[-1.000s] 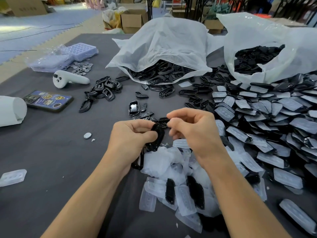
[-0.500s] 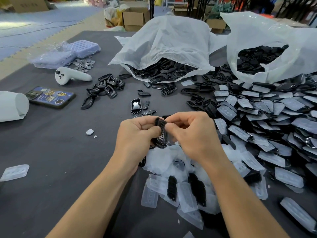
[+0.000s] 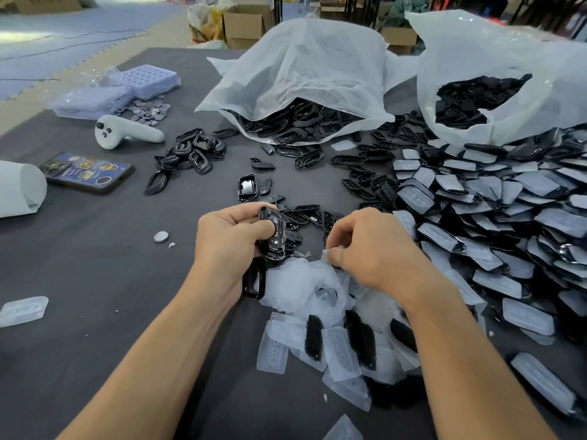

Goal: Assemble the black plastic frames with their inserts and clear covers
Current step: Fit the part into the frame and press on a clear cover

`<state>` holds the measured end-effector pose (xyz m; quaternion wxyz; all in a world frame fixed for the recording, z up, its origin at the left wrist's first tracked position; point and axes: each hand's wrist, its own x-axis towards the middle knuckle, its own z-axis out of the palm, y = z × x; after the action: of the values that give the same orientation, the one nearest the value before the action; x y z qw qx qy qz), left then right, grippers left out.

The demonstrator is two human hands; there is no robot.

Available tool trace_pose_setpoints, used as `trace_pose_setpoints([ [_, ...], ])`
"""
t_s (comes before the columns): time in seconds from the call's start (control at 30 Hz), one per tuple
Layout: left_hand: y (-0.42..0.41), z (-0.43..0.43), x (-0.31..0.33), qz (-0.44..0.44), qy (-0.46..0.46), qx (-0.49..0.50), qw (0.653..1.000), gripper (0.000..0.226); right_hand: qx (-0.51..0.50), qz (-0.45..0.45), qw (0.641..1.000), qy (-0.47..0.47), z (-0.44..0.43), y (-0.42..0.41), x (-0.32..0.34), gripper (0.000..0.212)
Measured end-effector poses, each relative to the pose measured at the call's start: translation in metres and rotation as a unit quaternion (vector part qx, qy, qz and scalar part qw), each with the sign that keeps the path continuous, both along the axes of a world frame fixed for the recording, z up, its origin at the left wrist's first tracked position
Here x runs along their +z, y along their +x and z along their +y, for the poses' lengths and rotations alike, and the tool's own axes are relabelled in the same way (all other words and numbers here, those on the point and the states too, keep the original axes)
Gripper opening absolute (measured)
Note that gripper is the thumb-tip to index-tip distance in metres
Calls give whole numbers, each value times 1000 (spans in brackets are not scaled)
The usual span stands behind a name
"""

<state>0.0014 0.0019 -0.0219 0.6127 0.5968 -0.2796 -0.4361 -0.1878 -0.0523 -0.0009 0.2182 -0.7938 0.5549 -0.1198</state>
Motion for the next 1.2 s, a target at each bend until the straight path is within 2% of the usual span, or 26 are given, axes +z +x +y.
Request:
trace_pose_setpoints([
  [0.07,-1,0,-1,-1,3,5,1000,33,-1,-39,999,8,0,-2,0,21],
  [0.13,-2,-1,-2,-5,6,5,1000,32,-21,-155,987,34,-1,-3,2,17],
  [0.17,-3,0,-3,-9,5,4,1000,31,-37,-235,970,56,-2,-4,3,14],
  [0.23,-4,2,-1,-10,-3,-6,1000,31,-69,-396,907,127,-2,-3,6,9],
  [0.3,-5,6,2,3,-21,-35,999,34,-91,-502,834,211,0,0,9,8],
  [0.37,-6,10,6,22,-34,-92,995,33,-98,-545,791,261,2,5,10,12],
  [0.43,-7,12,9,44,-32,-150,987,38,-91,-563,772,280,3,9,10,19],
  [0.6,-10,13,11,38,-42,-217,975,48,-78,-534,808,237,8,21,8,25],
  [0.7,-8,10,10,23,-39,-197,979,47,-57,-538,804,248,7,23,7,25],
  [0.8,-6,8,9,10,-25,-176,984,43,-26,-544,799,255,6,23,5,38],
  [0.9,-6,8,8,0,-22,-156,988,37,-13,-527,818,228,7,25,3,19],
  [1.0,-7,10,7,-5,-23,-148,989,33,-16,-522,831,190,8,24,2,20],
  [1.2,-9,9,5,-12,-25,-155,988,32,-58,-535,824,177,7,23,3,14],
])
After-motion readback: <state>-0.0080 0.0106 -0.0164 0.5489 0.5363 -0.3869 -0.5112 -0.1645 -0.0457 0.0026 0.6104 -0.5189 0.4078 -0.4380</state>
